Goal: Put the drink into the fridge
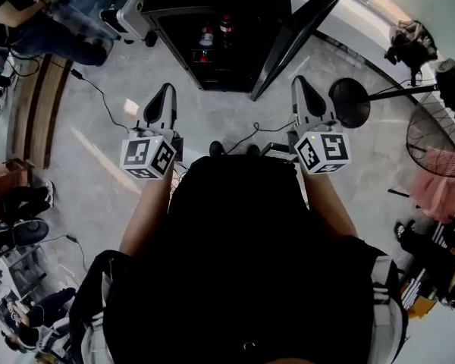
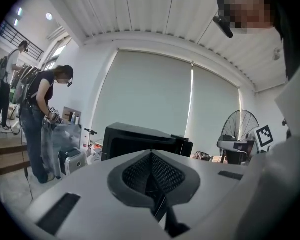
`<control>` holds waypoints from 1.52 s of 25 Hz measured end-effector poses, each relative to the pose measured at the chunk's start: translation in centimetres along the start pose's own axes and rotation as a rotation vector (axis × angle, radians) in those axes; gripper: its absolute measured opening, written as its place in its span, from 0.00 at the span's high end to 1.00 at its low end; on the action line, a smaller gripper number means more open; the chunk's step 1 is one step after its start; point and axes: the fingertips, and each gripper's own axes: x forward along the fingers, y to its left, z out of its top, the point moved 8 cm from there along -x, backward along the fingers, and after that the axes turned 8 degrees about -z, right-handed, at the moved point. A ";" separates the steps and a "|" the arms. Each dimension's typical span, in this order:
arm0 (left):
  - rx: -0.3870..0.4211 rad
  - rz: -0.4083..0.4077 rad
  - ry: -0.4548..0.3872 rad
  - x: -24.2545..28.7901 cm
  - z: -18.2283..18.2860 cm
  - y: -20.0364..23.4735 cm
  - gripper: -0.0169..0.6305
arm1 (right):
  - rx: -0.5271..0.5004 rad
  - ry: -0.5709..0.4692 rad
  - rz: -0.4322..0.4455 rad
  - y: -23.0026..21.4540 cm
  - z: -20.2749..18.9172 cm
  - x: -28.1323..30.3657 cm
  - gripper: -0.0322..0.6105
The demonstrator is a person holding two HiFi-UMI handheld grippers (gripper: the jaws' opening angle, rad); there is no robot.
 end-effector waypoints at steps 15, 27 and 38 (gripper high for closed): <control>-0.016 -0.085 -0.017 -0.3 0.7 -1.3 0.95 | -0.026 0.029 0.034 1.2 -1.0 -1.0 0.92; -0.043 -0.109 0.014 0.1 -0.4 -2.4 0.95 | -0.031 0.032 0.033 1.6 -0.5 -1.6 0.92; -0.117 -0.108 0.050 -0.6 -2.2 -2.4 0.95 | 0.015 0.080 0.078 1.7 -1.9 -1.2 0.92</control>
